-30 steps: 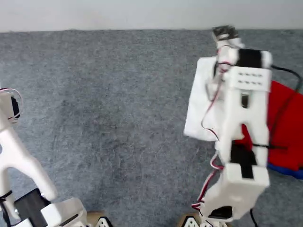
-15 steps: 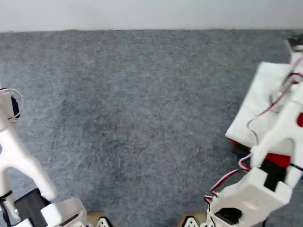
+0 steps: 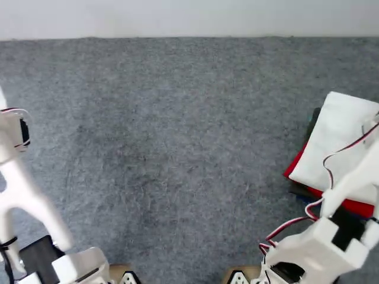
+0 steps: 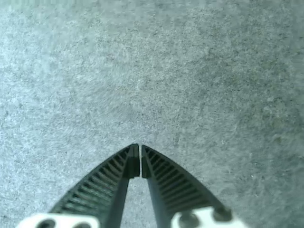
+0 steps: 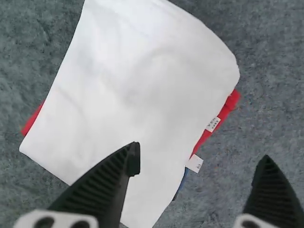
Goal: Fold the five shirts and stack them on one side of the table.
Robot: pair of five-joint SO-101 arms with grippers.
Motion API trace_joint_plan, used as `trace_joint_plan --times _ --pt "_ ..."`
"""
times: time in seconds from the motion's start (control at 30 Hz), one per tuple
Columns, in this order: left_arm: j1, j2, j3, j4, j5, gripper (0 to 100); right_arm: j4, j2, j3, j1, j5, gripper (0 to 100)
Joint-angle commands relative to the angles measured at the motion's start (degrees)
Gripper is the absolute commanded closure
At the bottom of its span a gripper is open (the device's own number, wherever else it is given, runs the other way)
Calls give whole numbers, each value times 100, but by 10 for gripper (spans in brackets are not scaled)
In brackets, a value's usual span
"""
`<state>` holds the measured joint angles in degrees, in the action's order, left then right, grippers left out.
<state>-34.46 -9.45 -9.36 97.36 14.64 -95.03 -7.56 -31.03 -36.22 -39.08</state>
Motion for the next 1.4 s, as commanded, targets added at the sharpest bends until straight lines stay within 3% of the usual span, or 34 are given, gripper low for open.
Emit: trace_joint_plan --times 0.0,0.1,0.27,0.37,0.43,0.57,0.73,0.93,1.1,1.37 --pt "325 -220 -48 -26 26 987 22 497 -158 31 -35 629" --pt "510 -237 -57 -26 18 987 -382 611 -176 154 -62 727" --pt "765 -774 -13 -18 9 987 -787 831 -149 224 -35 998" --pt "941 -1178 -13 62 0 986 -796 980 -132 180 -26 954" --pt "1037 -1415 -4 141 -105 986 -796 1147 26 224 -26 984" --pt "1064 -1732 4 246 -976 985 -796 1666 563 602 88 985" --pt "1125 -2224 426 308 -1864 986 -787 2703 1626 1174 1688 985" --pt "1644 -3675 1596 273 -1960 986 -769 4207 3209 2149 3024 985" --pt "1802 -5319 3292 -519 -1969 986 -444 5332 4686 2870 3991 985" --pt "1802 -8308 6475 -2136 -1978 986 1341 7204 7165 2958 4615 985"
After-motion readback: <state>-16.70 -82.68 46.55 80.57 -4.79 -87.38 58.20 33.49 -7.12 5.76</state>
